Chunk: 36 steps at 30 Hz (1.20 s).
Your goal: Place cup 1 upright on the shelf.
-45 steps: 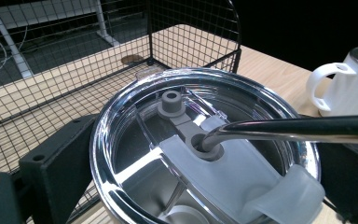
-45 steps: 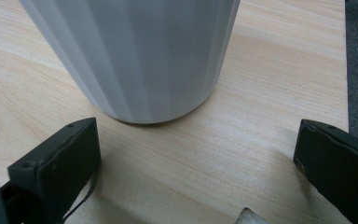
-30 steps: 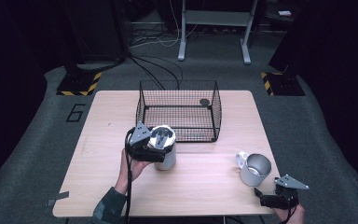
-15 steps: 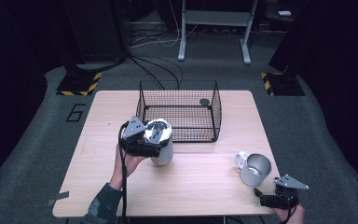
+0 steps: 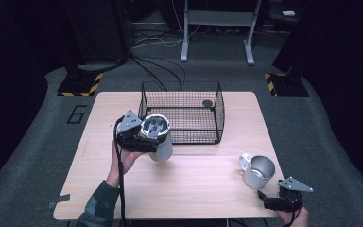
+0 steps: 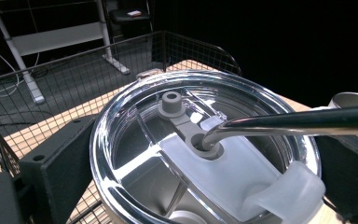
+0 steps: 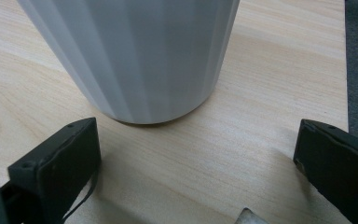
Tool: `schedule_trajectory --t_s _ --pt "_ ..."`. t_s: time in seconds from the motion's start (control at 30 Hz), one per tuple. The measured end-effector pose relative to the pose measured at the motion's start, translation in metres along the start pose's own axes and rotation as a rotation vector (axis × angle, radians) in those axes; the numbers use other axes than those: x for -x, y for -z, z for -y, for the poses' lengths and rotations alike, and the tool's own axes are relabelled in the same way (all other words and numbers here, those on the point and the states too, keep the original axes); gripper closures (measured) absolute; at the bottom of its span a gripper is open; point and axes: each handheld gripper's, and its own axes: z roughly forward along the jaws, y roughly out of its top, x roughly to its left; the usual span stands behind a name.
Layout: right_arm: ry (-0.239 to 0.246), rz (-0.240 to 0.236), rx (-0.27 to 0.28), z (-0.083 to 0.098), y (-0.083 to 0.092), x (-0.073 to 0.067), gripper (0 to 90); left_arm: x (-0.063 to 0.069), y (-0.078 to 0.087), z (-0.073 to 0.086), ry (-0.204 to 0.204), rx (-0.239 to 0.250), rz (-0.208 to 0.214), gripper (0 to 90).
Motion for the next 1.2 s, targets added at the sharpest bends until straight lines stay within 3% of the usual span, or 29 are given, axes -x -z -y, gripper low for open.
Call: schedule_trajectory --t_s 0.33,1.2 --pt "-0.001 0.001 0.0 0.0 0.0 0.0 0.2 -0.003 0.008 -0.014 0.001 0.017 0.017 3.9" --pt "-0.003 0.002 0.0 0.0 0.0 0.0 0.2 -0.008 0.011 -0.058 -0.048 0.037 -0.001 3.9"
